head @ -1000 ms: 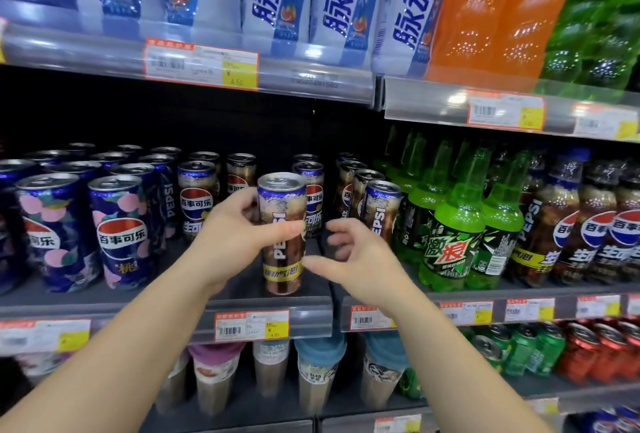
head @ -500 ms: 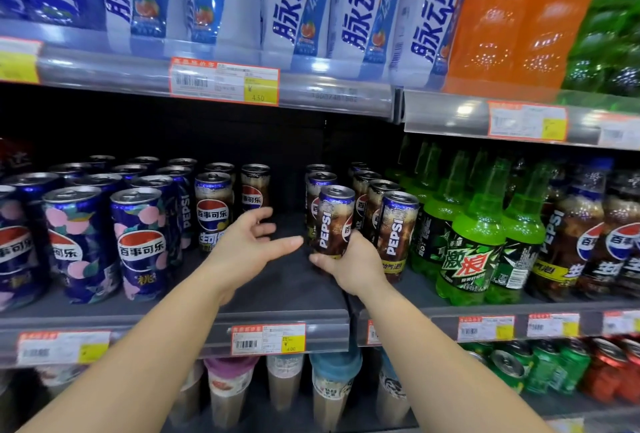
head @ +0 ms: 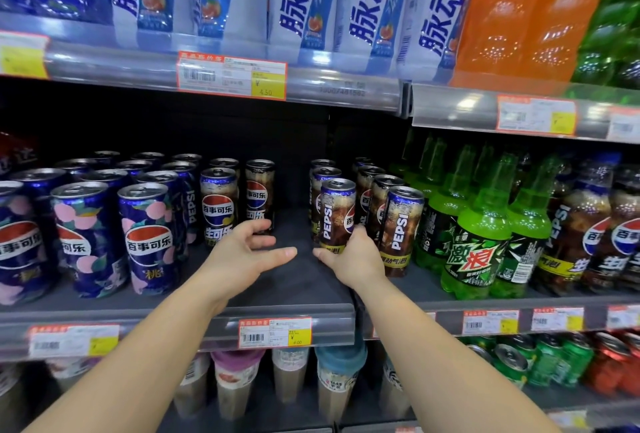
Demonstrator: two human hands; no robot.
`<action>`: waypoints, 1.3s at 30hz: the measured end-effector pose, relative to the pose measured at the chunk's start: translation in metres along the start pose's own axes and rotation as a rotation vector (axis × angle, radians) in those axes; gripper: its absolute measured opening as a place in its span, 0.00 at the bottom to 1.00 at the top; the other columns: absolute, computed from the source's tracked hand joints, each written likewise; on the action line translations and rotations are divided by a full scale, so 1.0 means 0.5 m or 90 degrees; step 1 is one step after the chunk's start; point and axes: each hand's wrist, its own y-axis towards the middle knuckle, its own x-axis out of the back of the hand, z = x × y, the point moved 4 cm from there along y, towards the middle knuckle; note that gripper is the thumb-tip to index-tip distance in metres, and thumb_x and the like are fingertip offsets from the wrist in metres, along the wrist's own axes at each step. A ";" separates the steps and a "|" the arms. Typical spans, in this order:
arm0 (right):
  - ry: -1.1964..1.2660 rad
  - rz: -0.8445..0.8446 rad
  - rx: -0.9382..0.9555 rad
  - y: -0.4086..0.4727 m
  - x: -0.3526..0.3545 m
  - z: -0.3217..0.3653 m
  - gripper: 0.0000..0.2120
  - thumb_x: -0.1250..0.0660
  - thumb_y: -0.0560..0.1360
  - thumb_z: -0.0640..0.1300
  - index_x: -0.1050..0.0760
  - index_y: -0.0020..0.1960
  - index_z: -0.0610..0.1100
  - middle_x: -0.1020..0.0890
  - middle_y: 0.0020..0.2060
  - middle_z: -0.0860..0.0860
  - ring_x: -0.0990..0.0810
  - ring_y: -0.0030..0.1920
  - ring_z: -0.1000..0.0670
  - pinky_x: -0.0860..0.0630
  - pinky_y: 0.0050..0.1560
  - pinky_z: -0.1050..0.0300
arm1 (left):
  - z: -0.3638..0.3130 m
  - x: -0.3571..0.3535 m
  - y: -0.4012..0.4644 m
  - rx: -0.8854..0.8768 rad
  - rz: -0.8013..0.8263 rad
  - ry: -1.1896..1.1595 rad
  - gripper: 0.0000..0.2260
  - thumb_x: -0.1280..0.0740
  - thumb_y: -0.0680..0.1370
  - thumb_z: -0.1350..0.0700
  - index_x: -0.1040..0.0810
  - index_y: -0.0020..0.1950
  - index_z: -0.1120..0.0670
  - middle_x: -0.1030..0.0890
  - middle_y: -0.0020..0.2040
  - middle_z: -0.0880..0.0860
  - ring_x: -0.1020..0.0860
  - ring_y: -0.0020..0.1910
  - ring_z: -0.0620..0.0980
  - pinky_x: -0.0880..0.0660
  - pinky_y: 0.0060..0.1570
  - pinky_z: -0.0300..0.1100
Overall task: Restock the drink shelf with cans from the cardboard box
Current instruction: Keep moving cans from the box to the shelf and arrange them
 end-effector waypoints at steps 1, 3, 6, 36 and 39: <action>-0.005 0.003 0.000 -0.002 0.001 -0.001 0.30 0.24 0.68 0.54 0.33 0.61 0.42 0.20 0.57 0.47 0.21 0.58 0.43 0.24 0.57 0.50 | 0.001 -0.001 0.000 0.002 0.001 0.002 0.34 0.23 0.68 0.51 0.32 0.71 0.49 0.22 0.61 0.51 0.23 0.58 0.45 0.30 0.46 0.33; -0.013 0.006 0.003 -0.004 0.002 -0.002 0.29 0.24 0.68 0.53 0.33 0.61 0.42 0.21 0.58 0.46 0.22 0.58 0.43 0.24 0.57 0.50 | 0.000 -0.004 -0.001 0.004 0.003 0.006 0.34 0.23 0.68 0.51 0.32 0.71 0.49 0.22 0.61 0.51 0.23 0.58 0.45 0.30 0.47 0.34; -0.023 0.010 0.005 -0.006 0.004 0.000 0.29 0.24 0.69 0.53 0.33 0.61 0.42 0.20 0.58 0.46 0.21 0.58 0.44 0.24 0.57 0.50 | -0.002 -0.011 -0.002 0.006 0.004 0.011 0.34 0.23 0.68 0.51 0.33 0.72 0.49 0.22 0.62 0.51 0.23 0.58 0.46 0.30 0.48 0.34; -0.371 0.100 0.357 -0.294 -0.130 0.201 0.28 0.46 0.81 0.56 0.44 0.77 0.44 0.33 0.72 0.46 0.37 0.73 0.43 0.39 0.71 0.45 | 0.061 0.162 -0.228 -0.084 -0.122 0.740 0.30 0.39 0.77 0.41 0.41 0.76 0.50 0.37 0.75 0.54 0.38 0.73 0.55 0.40 0.71 0.52; -0.367 0.111 0.429 -0.407 -0.223 0.302 0.27 0.46 0.81 0.54 0.44 0.76 0.44 0.36 0.74 0.46 0.41 0.74 0.42 0.43 0.72 0.44 | 0.104 0.300 -0.329 -0.018 -0.150 0.802 0.30 0.41 0.78 0.41 0.43 0.77 0.49 0.41 0.77 0.54 0.43 0.75 0.56 0.45 0.73 0.54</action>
